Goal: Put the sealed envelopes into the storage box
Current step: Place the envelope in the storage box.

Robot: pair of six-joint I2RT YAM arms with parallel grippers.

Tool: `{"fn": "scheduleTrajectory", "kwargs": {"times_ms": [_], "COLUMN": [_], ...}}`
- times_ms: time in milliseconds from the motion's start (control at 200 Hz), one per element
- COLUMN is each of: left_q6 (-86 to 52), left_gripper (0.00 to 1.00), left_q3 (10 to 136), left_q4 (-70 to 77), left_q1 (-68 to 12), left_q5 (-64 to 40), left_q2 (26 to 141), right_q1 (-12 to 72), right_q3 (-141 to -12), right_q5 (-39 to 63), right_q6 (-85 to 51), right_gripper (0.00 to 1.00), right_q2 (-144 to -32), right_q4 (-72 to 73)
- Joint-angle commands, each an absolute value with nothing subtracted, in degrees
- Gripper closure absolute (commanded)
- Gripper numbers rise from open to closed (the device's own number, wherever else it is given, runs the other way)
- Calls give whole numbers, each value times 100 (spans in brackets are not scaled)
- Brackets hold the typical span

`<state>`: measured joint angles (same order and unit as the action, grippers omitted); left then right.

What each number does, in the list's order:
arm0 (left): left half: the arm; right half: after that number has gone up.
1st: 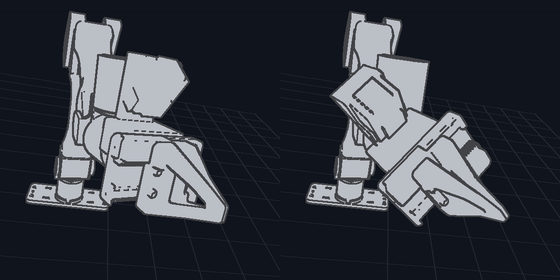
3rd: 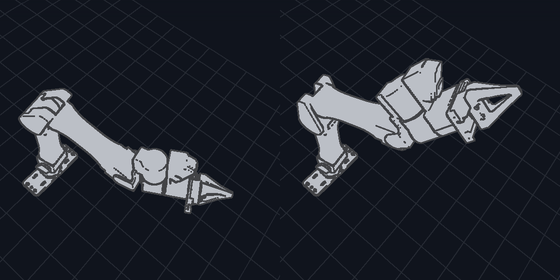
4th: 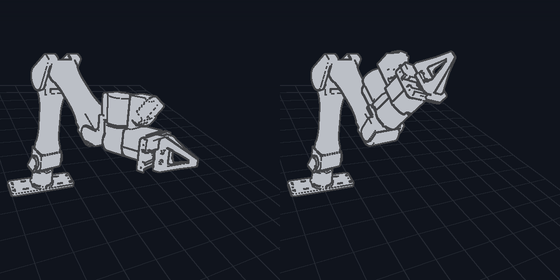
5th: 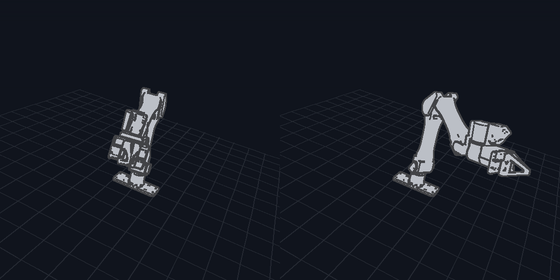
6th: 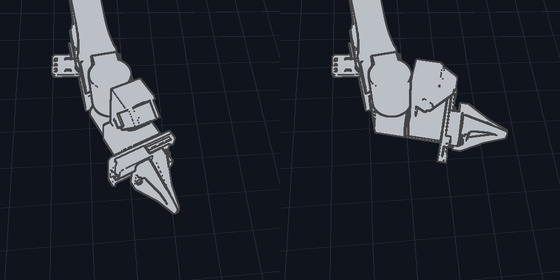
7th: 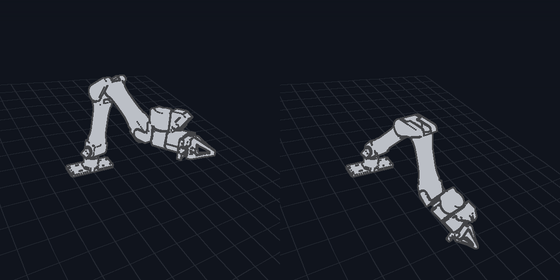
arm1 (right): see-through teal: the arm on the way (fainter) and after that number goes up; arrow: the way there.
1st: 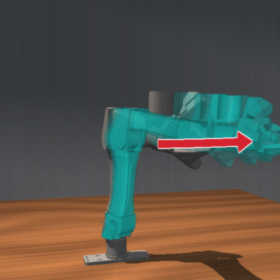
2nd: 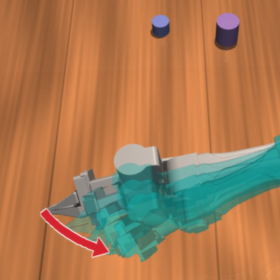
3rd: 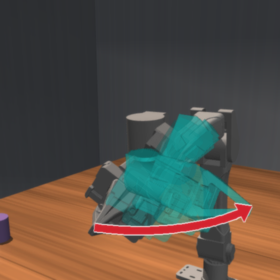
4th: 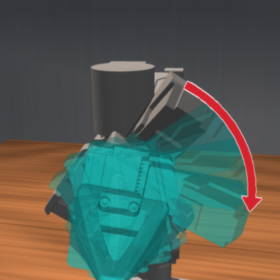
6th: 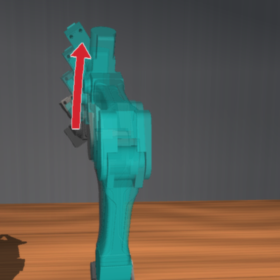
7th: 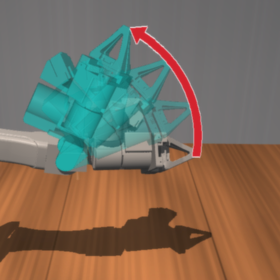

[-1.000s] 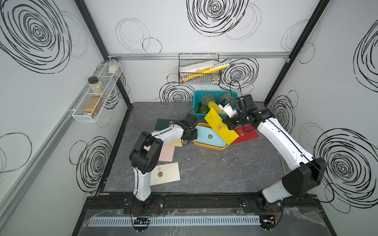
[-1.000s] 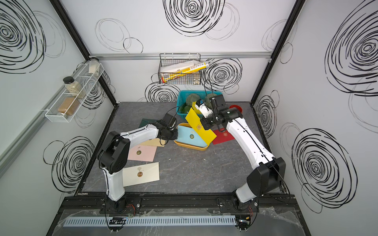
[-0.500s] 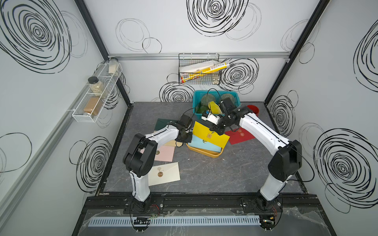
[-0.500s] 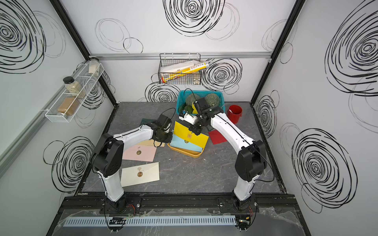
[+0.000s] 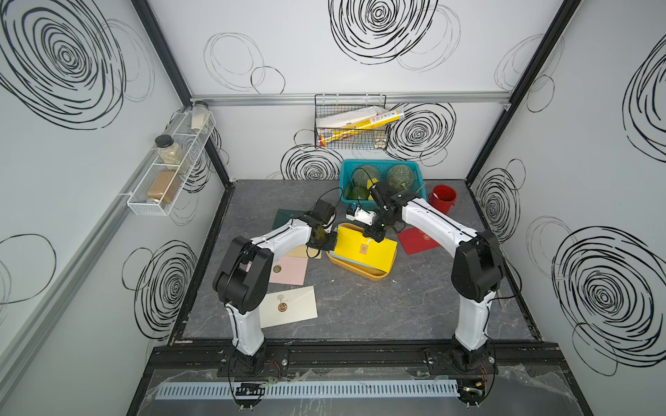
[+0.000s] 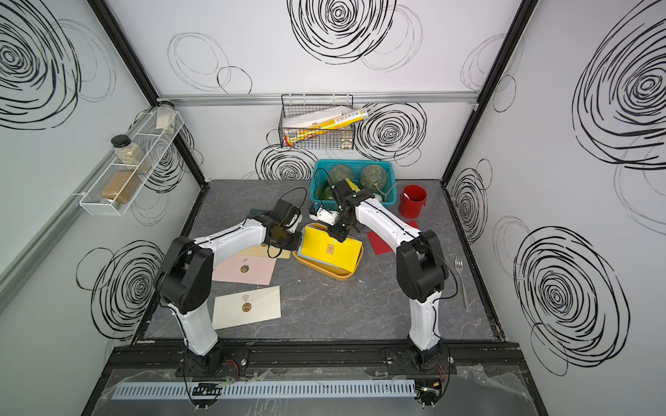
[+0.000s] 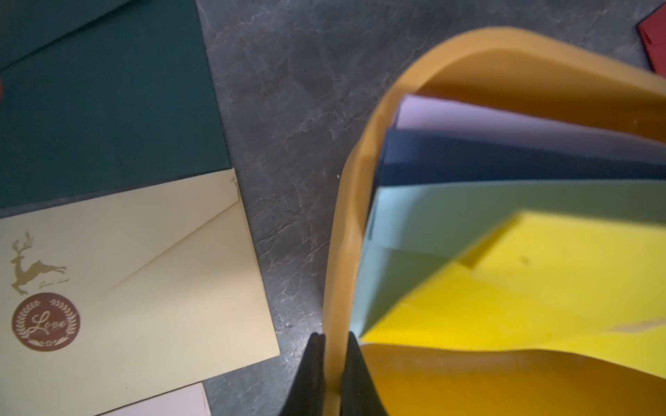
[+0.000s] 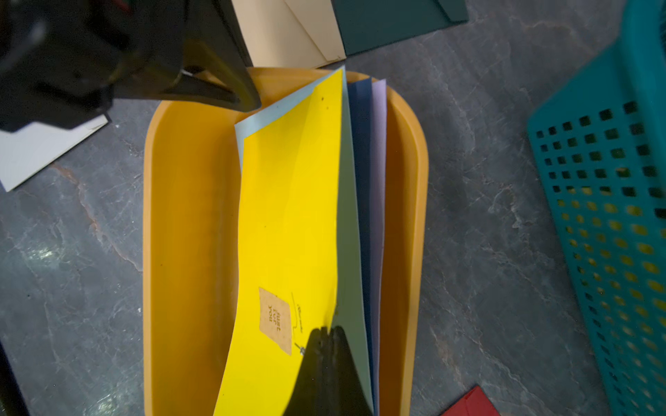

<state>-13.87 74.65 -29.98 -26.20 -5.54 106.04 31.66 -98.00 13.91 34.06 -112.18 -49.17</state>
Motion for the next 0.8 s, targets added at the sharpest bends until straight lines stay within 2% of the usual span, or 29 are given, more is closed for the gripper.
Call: {"fn": "scheduleTrajectory", "kwargs": {"times_ms": [0,140,456,606,656,726,796], "left_q6": [-1333,-1401,-1856,-2078,-2139,-2220,-2308], "left_gripper": [95,95,95,95,95,96,95], "left_q3": [7403,7403,7254,7143,7126,7096,7109], "left_q4": [-2947,-2894,-2667,-2504,-2482,-2446,-2394], "left_q1": [-2594,-2593,-2381,-2372,-2363,-2339,-2336], "left_q5": [-594,-668,-947,-1087,-1107,-1107,-1102], "left_q2": [10361,10396,10381,10315,10307,10307,10332], "right_q1": [3190,3190,3190,3190,3190,3174,3089], "right_q3": [-10377,-10709,-9603,-9549,-9569,-9581,-9569], "right_q5": [1034,1103,1169,1230,1065,814,653], "right_q6": [3308,3269,2900,2640,2540,2452,2317], "right_gripper": [100,100,100,100,91,66,56], "right_q2": [-11255,-11407,-11159,-11214,-11231,-11173,-10960], "right_q4": [-4776,-4872,-4362,-4303,-4317,-4302,-4065]}}
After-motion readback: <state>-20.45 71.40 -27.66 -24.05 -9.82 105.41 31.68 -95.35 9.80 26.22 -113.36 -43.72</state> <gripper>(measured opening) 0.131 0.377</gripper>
